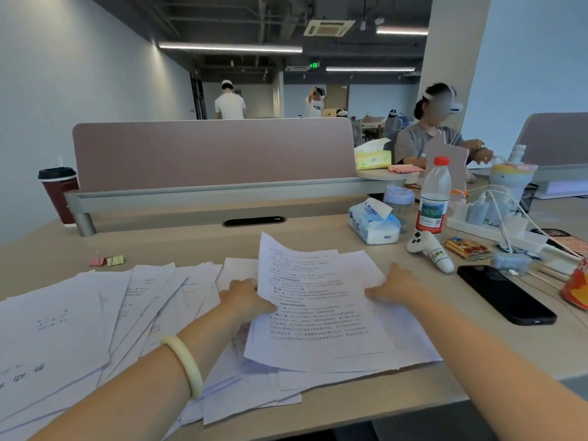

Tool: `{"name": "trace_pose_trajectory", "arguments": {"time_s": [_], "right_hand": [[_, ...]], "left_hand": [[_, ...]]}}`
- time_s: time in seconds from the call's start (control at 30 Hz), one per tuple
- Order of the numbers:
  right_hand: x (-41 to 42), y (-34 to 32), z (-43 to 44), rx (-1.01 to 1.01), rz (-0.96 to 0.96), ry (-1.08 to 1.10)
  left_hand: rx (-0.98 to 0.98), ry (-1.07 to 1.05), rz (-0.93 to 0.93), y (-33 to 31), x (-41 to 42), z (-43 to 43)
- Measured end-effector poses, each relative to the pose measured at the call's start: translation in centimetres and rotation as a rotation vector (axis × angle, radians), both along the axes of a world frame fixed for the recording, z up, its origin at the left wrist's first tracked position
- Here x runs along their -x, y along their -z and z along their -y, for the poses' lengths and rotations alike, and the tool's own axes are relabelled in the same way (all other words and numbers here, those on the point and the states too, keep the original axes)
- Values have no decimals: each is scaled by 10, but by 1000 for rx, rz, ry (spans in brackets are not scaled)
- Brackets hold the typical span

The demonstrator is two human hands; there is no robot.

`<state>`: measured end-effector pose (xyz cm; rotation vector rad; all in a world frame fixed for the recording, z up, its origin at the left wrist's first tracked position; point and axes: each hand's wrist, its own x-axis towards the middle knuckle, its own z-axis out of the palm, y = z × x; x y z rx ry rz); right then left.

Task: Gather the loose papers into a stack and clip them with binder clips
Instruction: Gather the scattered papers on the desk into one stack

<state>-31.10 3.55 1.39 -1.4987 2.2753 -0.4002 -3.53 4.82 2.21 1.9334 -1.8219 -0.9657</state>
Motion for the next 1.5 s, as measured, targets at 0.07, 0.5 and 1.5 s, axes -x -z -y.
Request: {"name": "trace_pose_trajectory", "arguments": {"time_s": [0.07, 0.5, 1.5], "right_hand": [[-5, -8, 2, 20, 307, -8], [-52, -10, -4, 68, 648, -98], [-72, -61, -26, 593, 1089, -241]], "left_hand": [[-11, -50, 111, 7, 4, 1], [-6, -300, -846, 14, -17, 2], [680, 8, -809, -46, -14, -27]]}}
